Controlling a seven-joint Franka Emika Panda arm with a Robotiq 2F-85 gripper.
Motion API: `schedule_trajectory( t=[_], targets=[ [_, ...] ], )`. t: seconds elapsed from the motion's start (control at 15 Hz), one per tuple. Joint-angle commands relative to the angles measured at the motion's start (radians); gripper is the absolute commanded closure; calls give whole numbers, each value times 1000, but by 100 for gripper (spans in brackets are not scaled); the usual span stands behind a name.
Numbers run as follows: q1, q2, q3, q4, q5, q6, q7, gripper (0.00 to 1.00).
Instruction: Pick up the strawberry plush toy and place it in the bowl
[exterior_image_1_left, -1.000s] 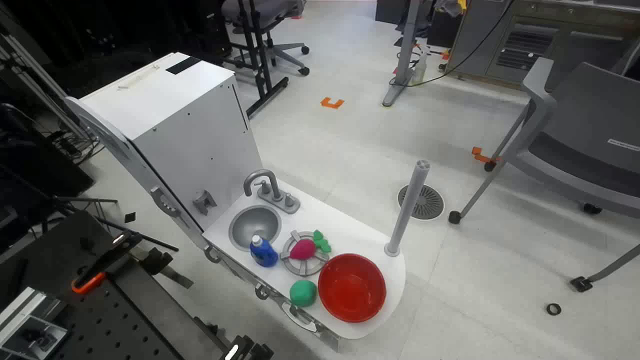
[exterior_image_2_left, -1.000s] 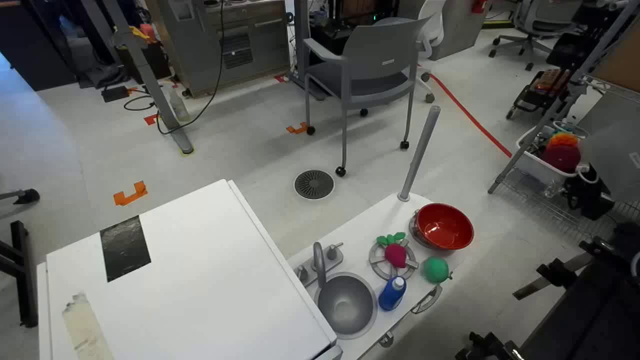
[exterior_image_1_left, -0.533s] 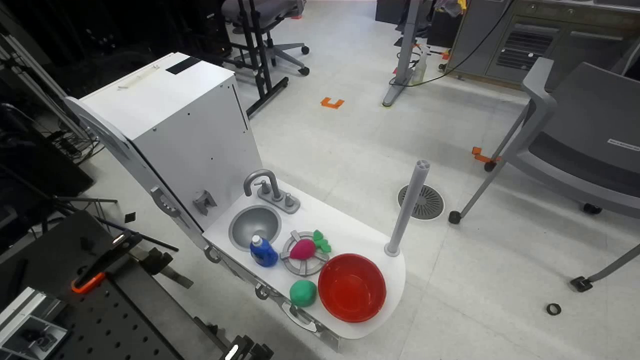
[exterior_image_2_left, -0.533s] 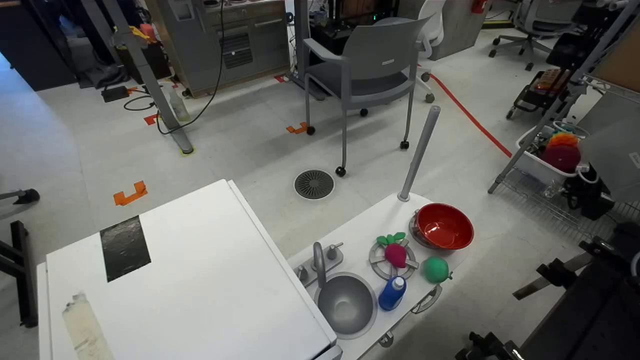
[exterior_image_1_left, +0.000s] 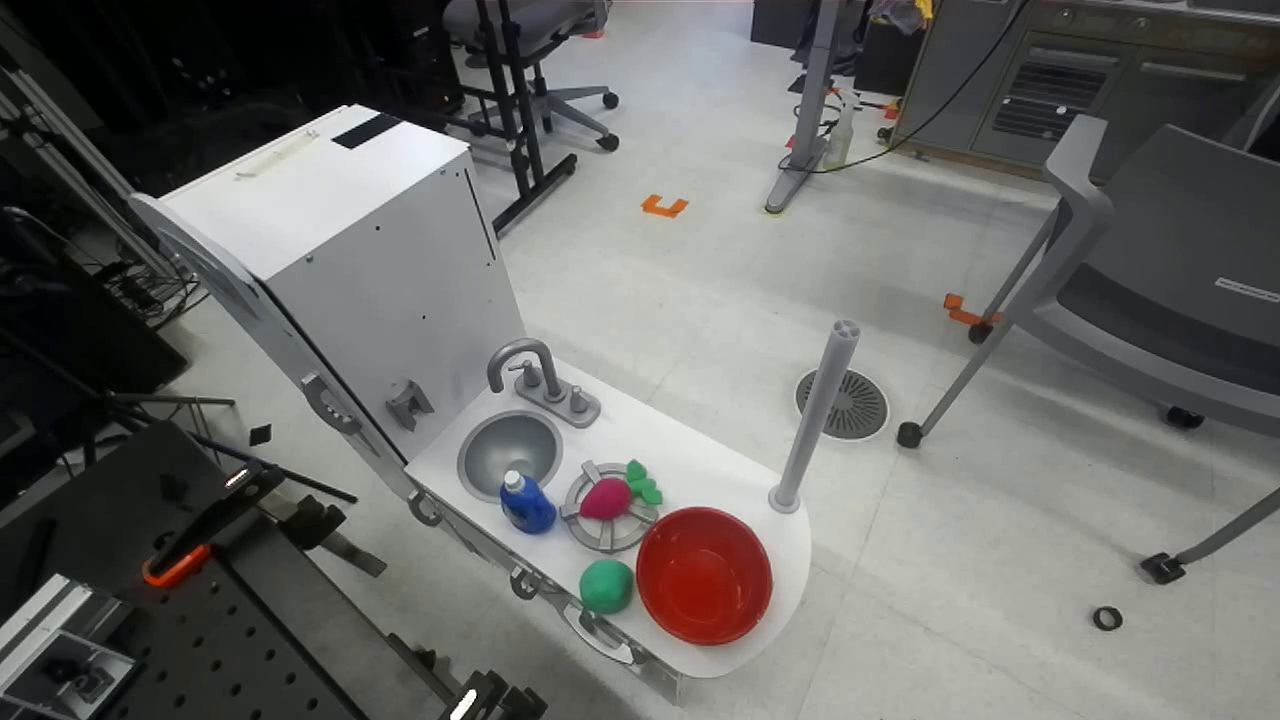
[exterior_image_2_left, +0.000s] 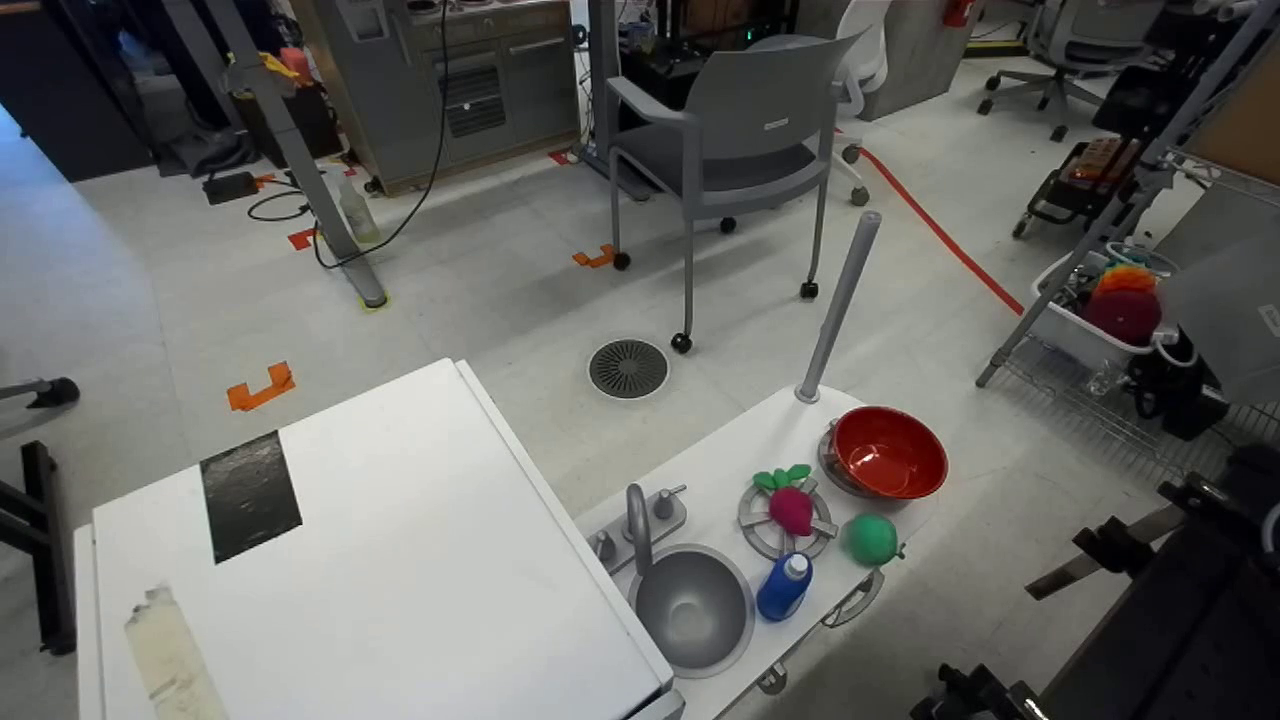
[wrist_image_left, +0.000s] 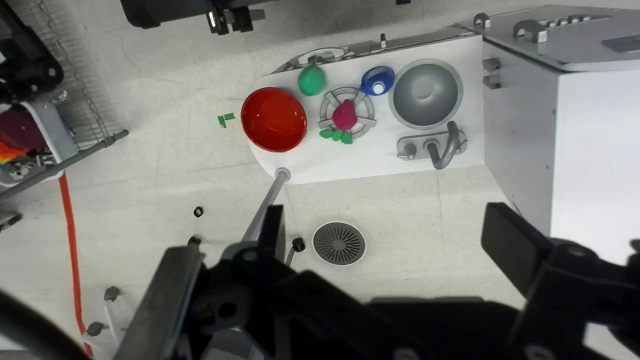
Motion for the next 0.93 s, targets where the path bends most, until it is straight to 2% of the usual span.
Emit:
schedule_trajectory(
  t=[0.0, 0.27, 0.6, 0.87],
  targets=[
    [-22, 180, -32, -7, -128, 187, 8, 0],
    [-25, 425, -106, 32, -162, 376, 59, 0],
    [12, 751, -221, 125, -111, 601, 71, 0],
    [98, 1019, -340, 257, -135, 660, 107, 0]
  ],
)
